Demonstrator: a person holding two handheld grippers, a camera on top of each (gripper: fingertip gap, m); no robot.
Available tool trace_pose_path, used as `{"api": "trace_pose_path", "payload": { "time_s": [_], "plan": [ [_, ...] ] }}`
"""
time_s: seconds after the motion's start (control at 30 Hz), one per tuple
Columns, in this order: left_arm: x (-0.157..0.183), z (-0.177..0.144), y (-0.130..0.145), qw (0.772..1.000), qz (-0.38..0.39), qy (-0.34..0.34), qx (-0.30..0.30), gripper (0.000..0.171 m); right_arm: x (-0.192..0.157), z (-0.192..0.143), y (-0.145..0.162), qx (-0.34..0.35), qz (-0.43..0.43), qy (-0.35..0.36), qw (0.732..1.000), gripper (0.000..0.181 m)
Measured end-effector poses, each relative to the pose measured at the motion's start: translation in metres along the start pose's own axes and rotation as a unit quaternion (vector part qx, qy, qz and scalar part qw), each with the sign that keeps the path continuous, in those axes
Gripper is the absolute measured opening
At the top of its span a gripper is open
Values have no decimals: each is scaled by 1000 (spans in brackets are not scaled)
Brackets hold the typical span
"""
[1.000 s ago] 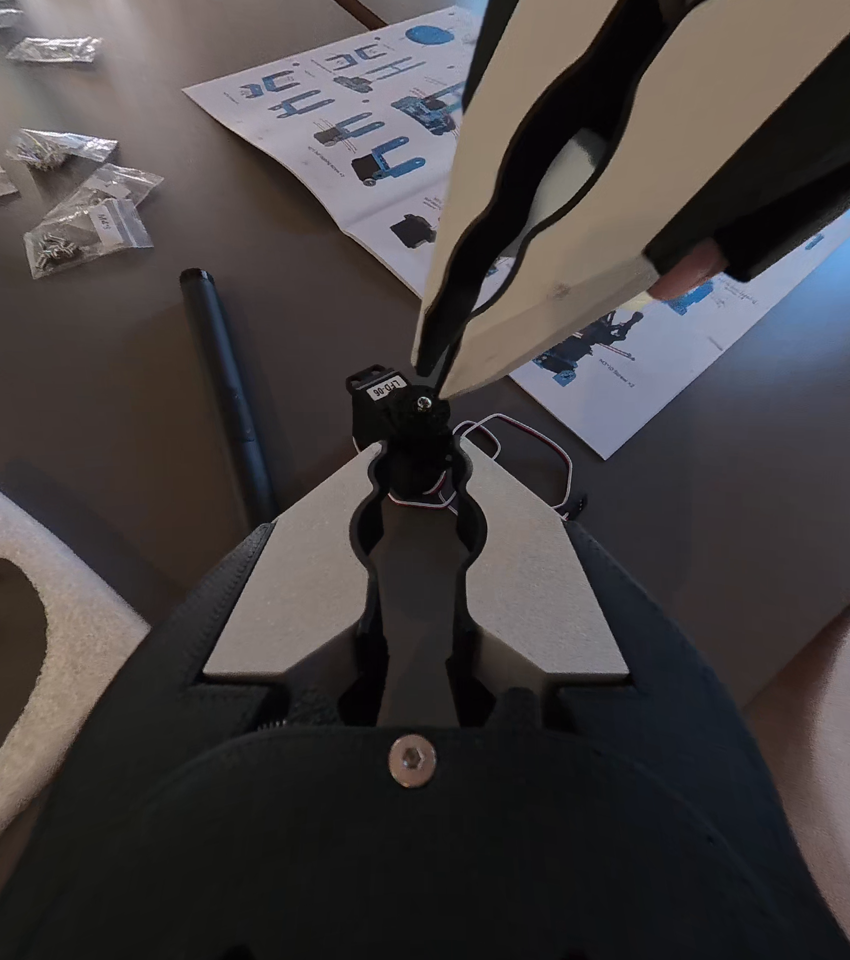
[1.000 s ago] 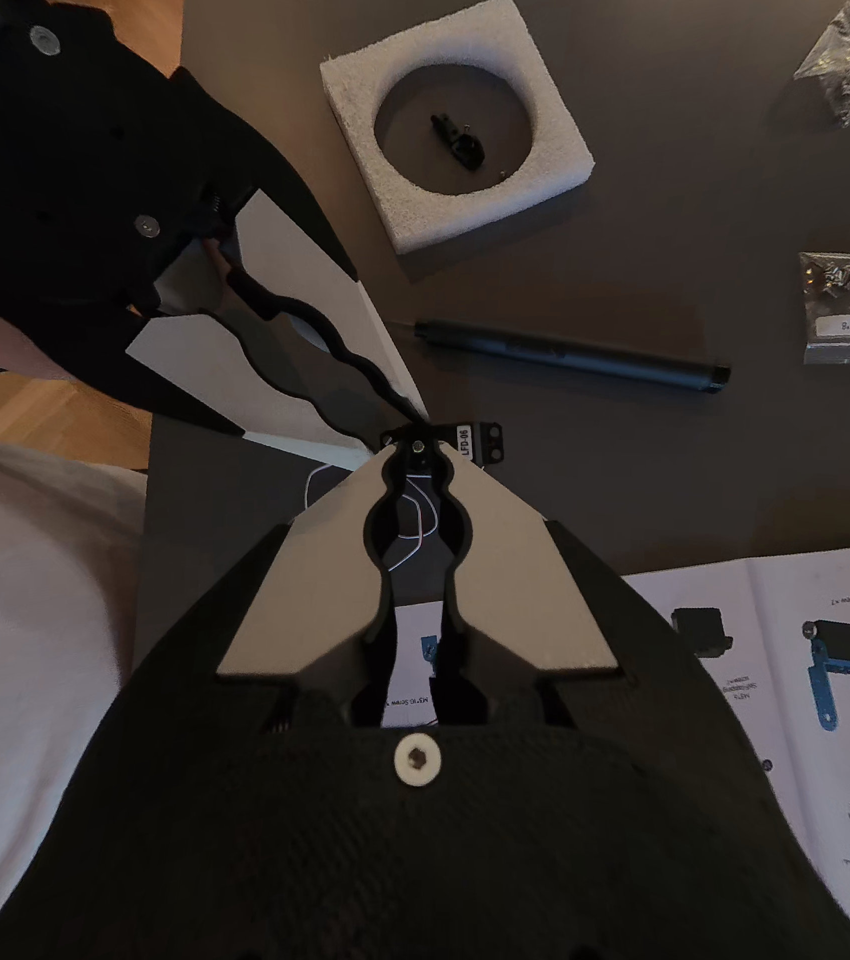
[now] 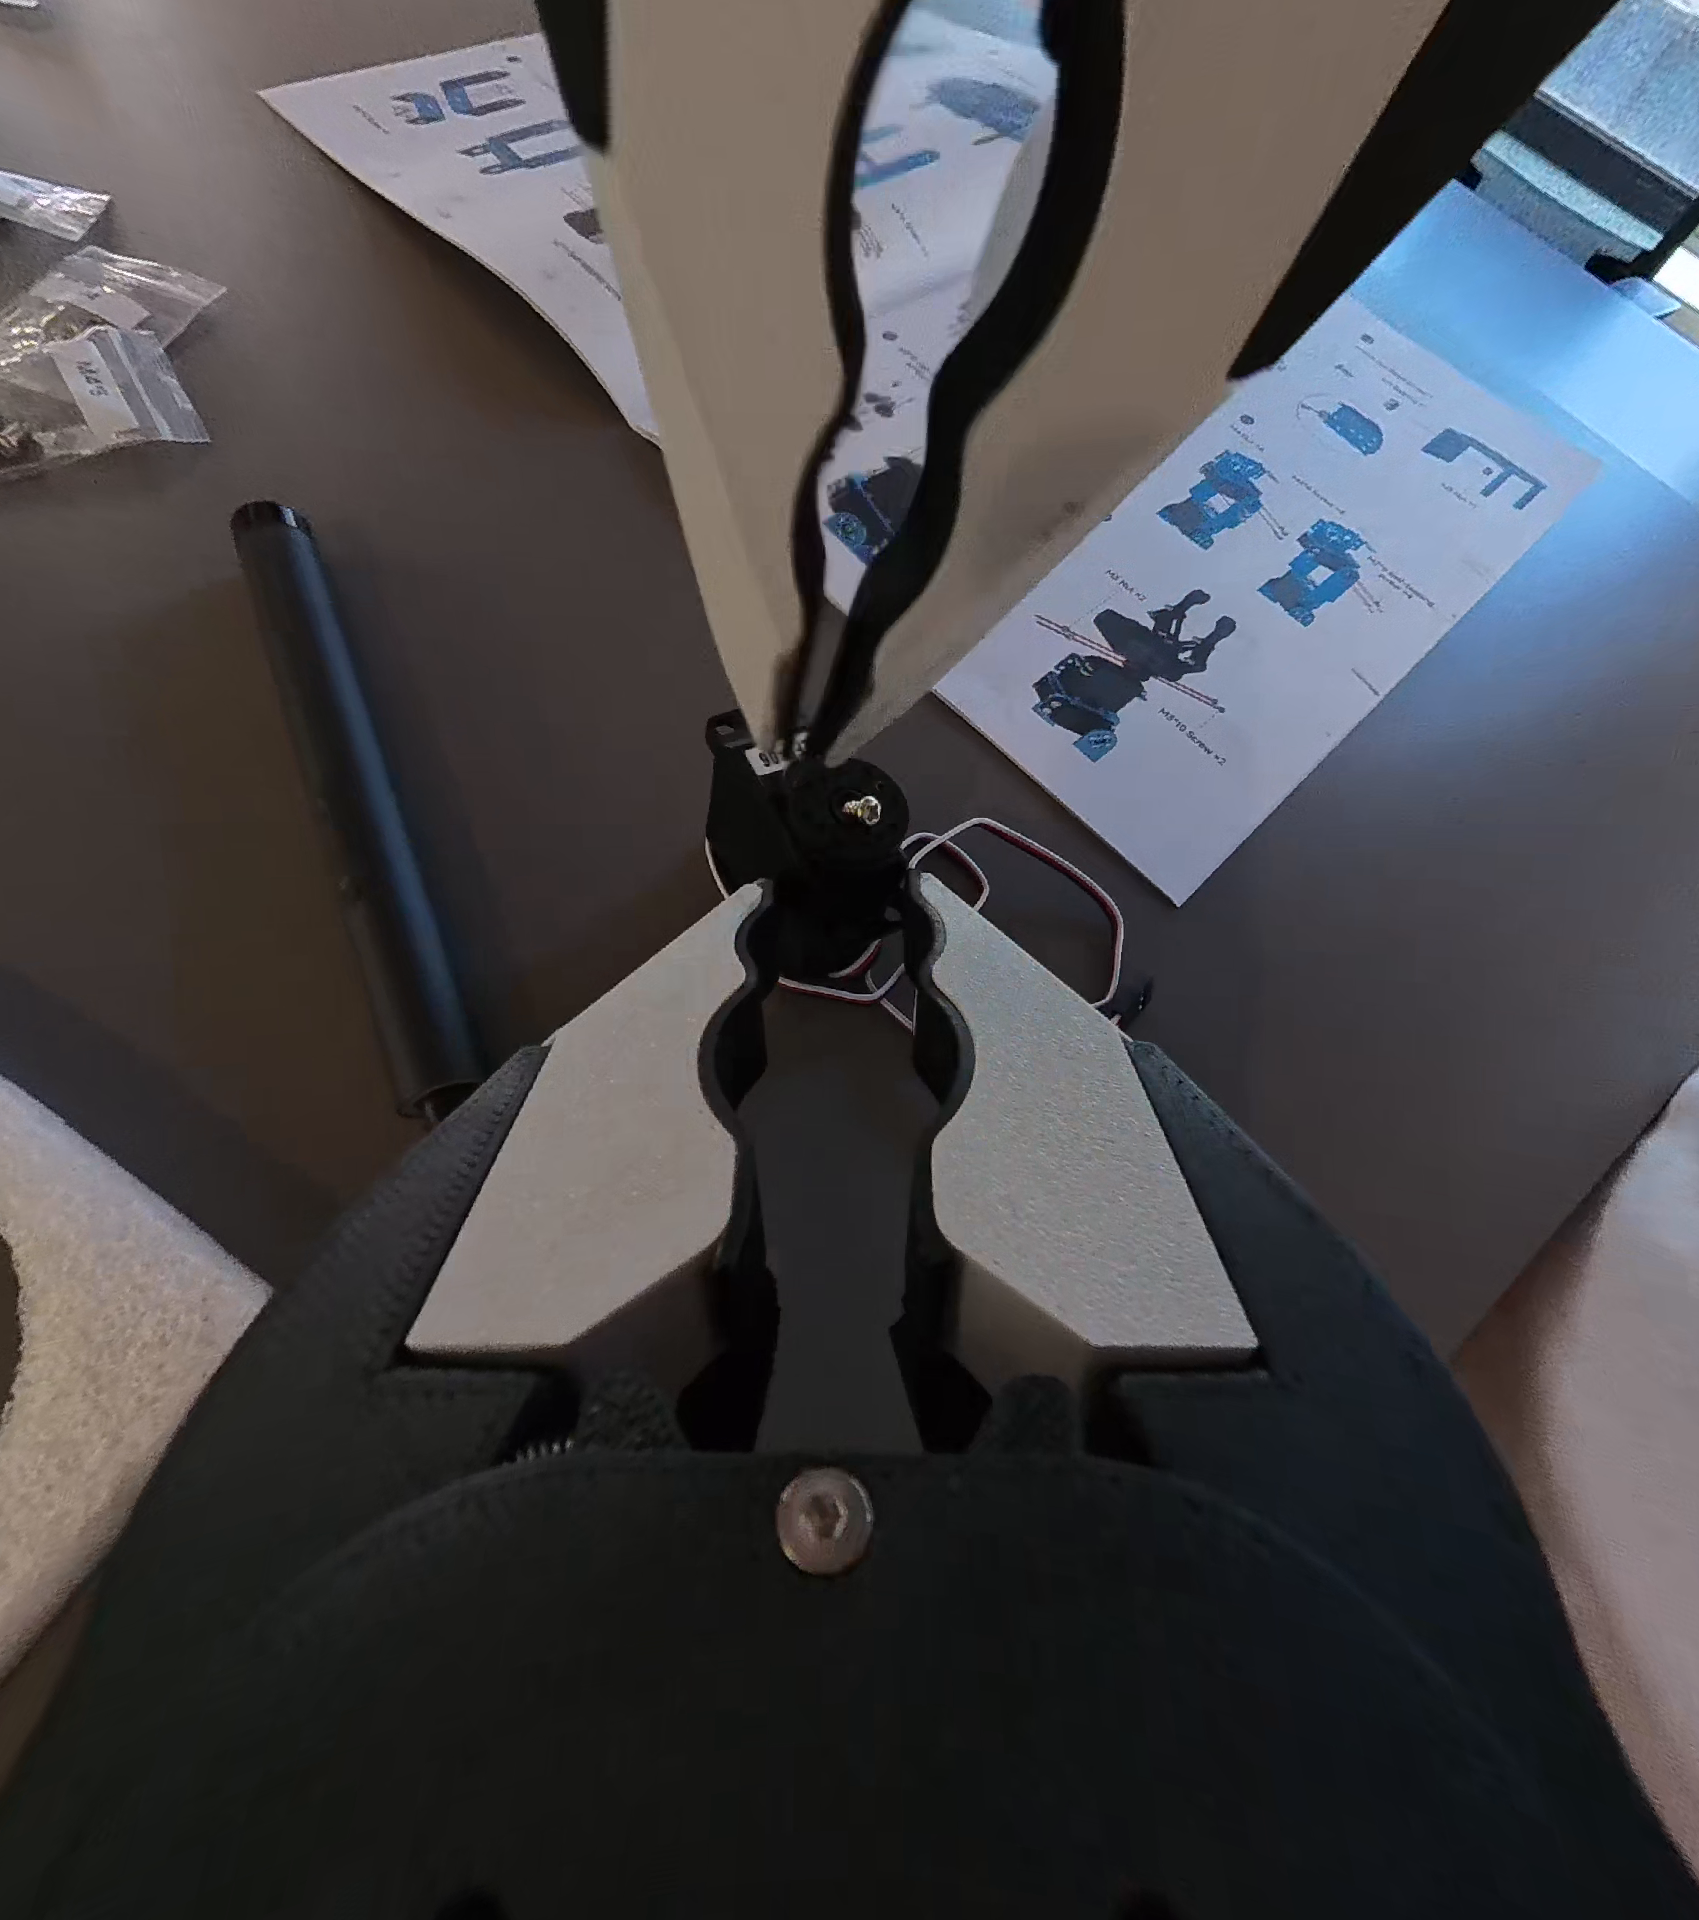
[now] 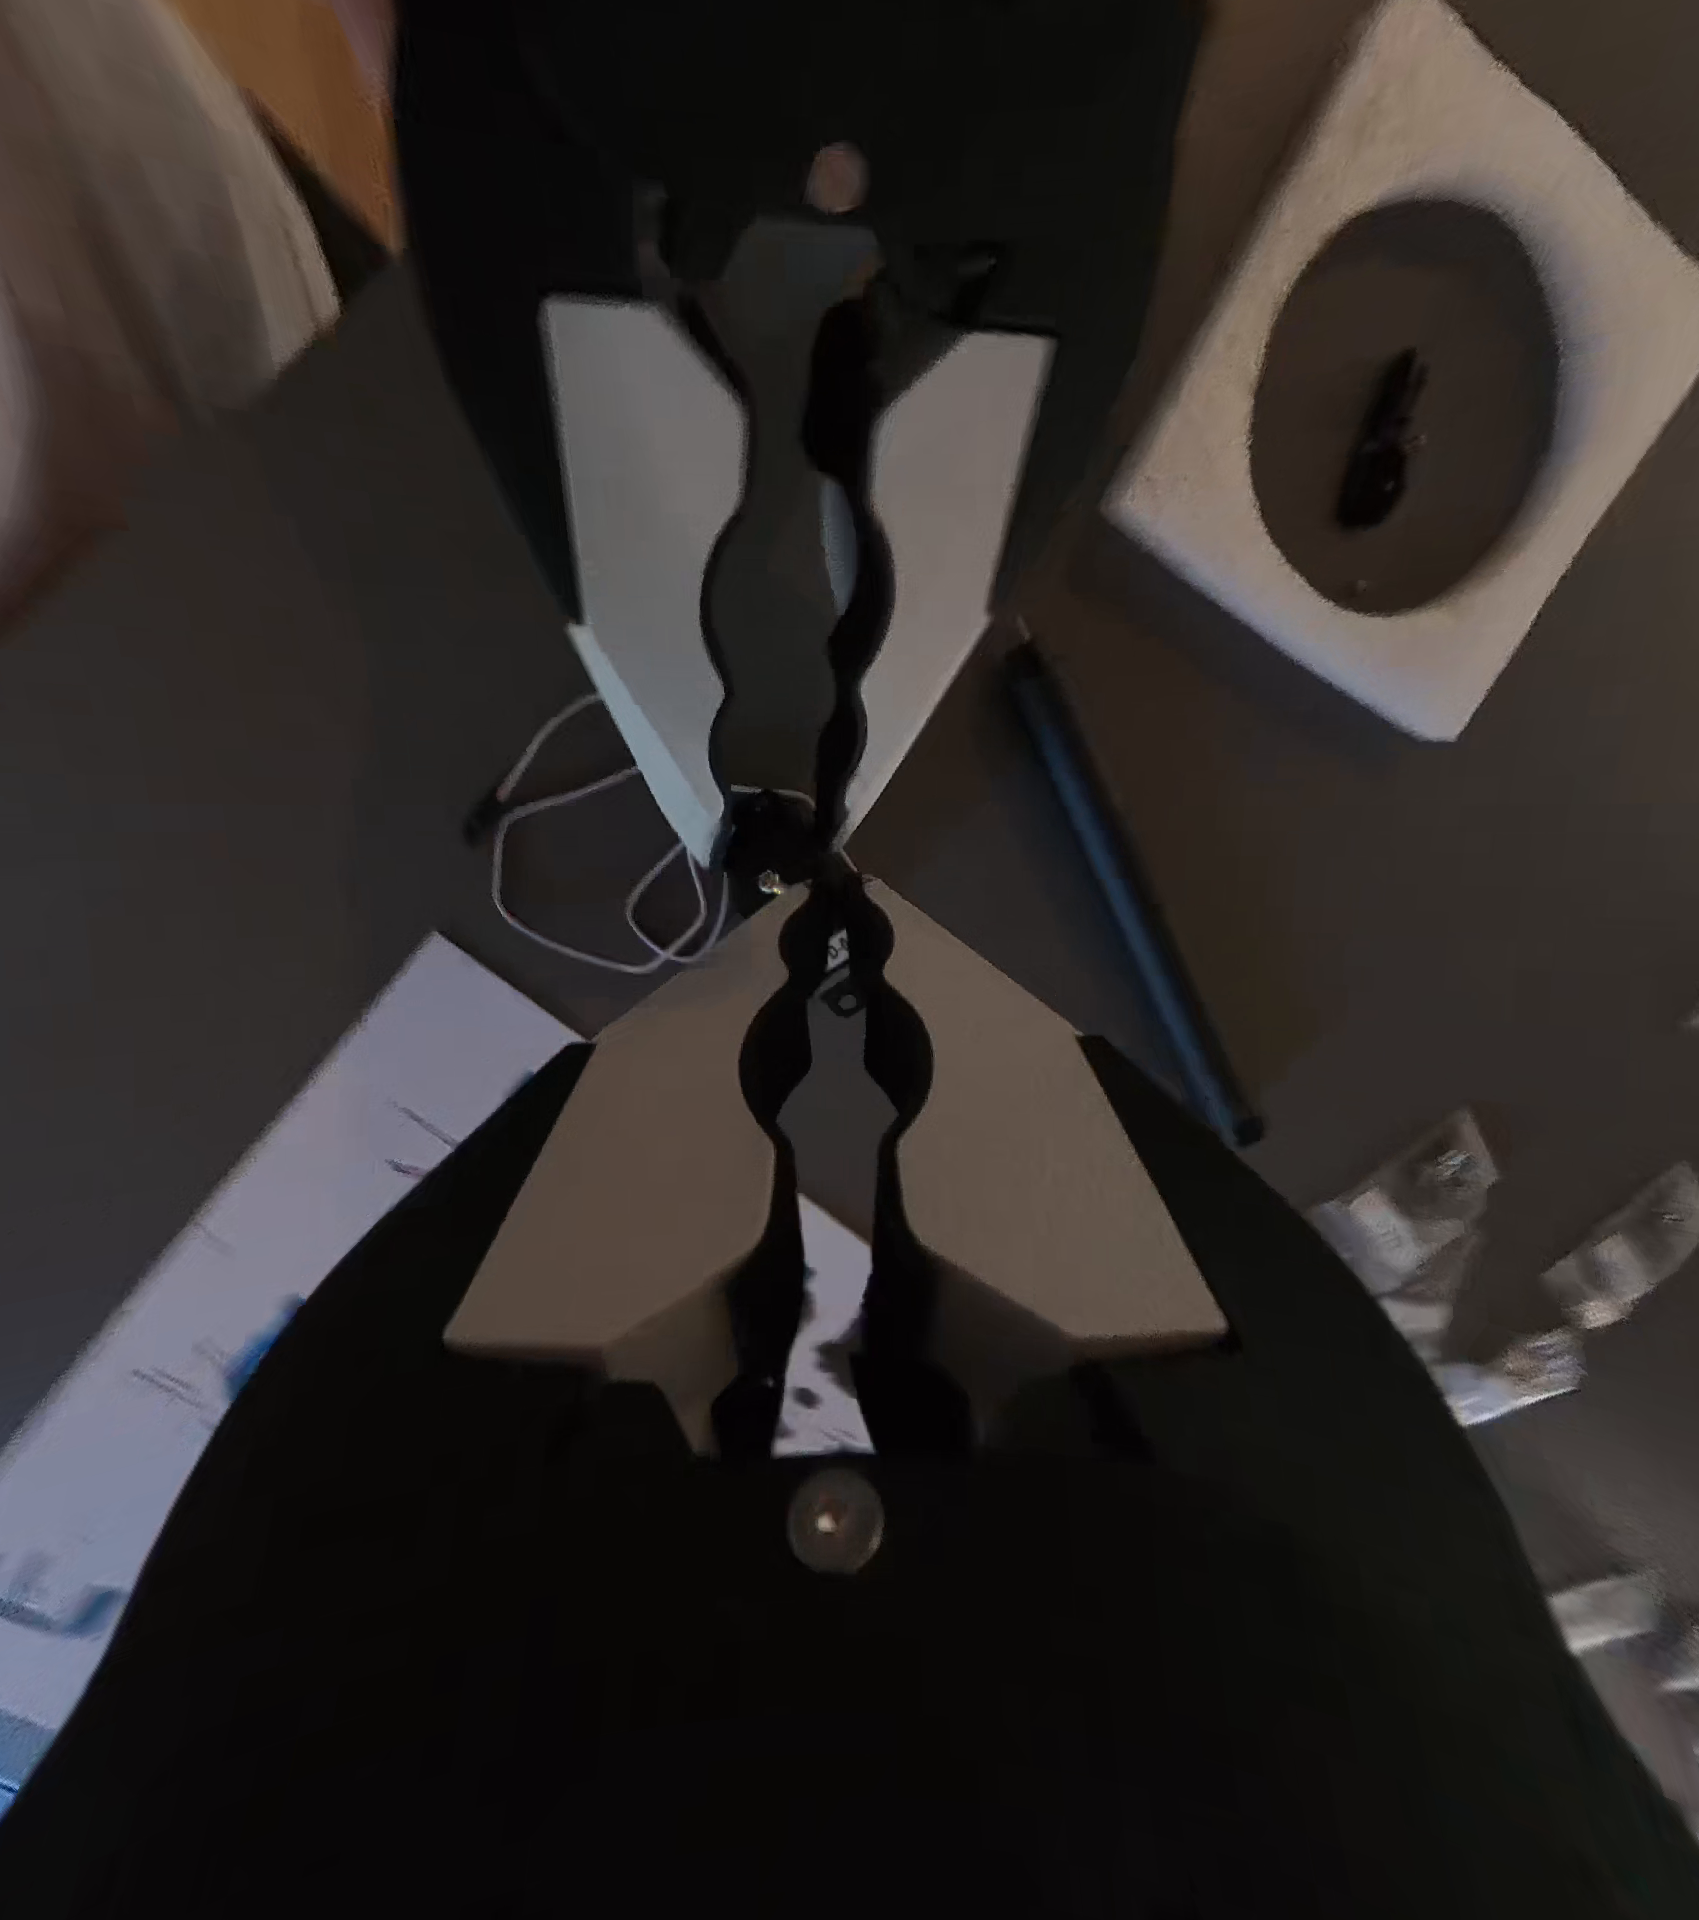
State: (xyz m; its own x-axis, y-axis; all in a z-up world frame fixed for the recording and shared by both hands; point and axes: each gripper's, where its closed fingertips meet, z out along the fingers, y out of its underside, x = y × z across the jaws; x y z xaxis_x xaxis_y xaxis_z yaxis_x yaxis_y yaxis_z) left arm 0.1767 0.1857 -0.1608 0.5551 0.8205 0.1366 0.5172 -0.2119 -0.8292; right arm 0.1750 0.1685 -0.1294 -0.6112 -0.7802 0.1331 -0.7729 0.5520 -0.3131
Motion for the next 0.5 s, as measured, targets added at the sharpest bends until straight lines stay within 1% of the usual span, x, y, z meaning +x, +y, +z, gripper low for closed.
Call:
{"api": "trace_pose_path", "payload": {
  "time_s": [0.03, 0.07, 0.1, 0.13, 0.23, 0.33, 0.37, 0.43, 0.5],
  "plan": [
    [0, 0, 0, 1000, -1, -1, 0, 22, 2, -2, 0, 11, 56, 4, 998, 4],
    [0, 0, 0, 1000, -2, -2, 0, 22, -1, -3, 0, 22, 111, 3, 994, 10],
    [0, 0, 0, 1000, -2, -2, 1, 22, -3, -4, 3, 28, 159, 13, 987, 11],
    [0, 0, 0, 1000, -3, -3, 2, 22, -1, -5, 9, 32, 200, 43, 978, 12],
    [0, 0, 0, 1000, -5, -1, 4, 22, -7, -6, 6, 106, 276, 98, 950, 14],
    [0, 0, 0, 1000, -6, 2, 4, 22, -9, -1, 10, 144, 314, 129, 930, 24],
    [0, 0, 0, 1000, -6, 4, 3, 22, -7, 0, 11, 157, 324, 137, 923, 23],
    [0, 0, 0, 1000, -7, 5, 3, 22, -7, -1, 4, 192, 338, 130, 912, 18],
    [0, 0, 0, 1000, -6, 6, 3, 22, -8, -1, 2, 202, 339, 133, 909, 14]
  ]
}}
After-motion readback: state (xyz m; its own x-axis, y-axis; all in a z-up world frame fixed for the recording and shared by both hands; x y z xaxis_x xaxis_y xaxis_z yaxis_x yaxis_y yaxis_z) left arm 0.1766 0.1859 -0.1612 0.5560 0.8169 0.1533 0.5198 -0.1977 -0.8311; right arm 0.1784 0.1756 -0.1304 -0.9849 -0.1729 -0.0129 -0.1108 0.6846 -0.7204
